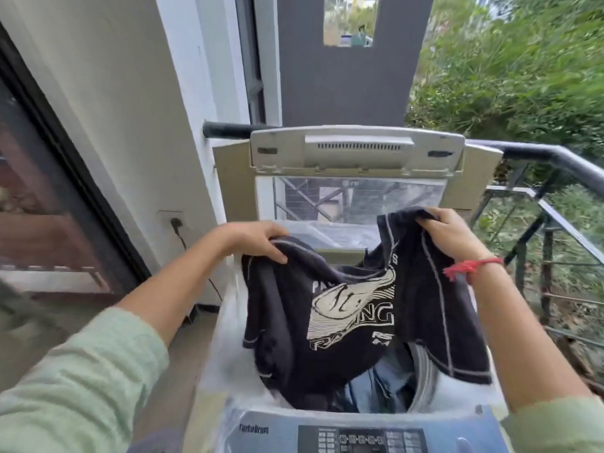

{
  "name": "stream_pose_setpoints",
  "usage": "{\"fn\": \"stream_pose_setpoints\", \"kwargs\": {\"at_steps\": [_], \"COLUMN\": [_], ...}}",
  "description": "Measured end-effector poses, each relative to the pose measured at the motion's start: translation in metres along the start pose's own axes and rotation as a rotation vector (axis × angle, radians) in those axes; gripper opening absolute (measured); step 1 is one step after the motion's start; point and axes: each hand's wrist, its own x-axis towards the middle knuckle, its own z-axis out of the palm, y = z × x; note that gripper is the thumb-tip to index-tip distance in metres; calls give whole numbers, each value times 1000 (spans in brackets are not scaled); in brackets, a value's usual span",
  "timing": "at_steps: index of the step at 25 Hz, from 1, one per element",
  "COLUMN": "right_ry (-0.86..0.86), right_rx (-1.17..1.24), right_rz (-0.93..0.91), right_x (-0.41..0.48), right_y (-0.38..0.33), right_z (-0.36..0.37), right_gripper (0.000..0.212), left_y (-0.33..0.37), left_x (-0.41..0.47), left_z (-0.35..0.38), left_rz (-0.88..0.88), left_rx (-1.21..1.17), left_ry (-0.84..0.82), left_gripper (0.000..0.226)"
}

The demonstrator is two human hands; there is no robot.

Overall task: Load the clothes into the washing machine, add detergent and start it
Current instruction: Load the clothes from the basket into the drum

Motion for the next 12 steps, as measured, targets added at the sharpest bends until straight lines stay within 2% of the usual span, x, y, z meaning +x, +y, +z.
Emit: {"fn": "stream_pose_setpoints", "kwargs": {"at_steps": [2,4,5,6,7,8,10,11,12], "right_ry": [168,265,201,55,-162,-426,-967,-1202,-1408], "right_rx": [114,390,535,618,602,431,-151,-381,-538], "right_rz": [28,-1,22,67,127,190,187,158,191], "right_x": [2,-4,-10,-18,-27,-36,-56,-65,-72], "right_y": [25,38,43,47,54,62,80,88,94], "right_z": [15,18,19,22,26,34,62,82,100], "right_gripper": [34,30,23,15,10,8,18,30,37], "left_y": [-8,-19,-26,-31,-37,-41,-50,-52,-52], "left_x": [39,51,52,48,48,46,45,47,53], "left_z": [9,22,34,50,72,97,148,167,183], "left_rz": [-23,-20,25,78,124,151,111,69,18], "left_rx": [-37,-110,-113,-78,-7,104,321,365,349], "left_ry": [409,785,848,802,647,405,-198,-455,-638], "left_gripper": [13,9,9,11,13,13,17,23,28]}}
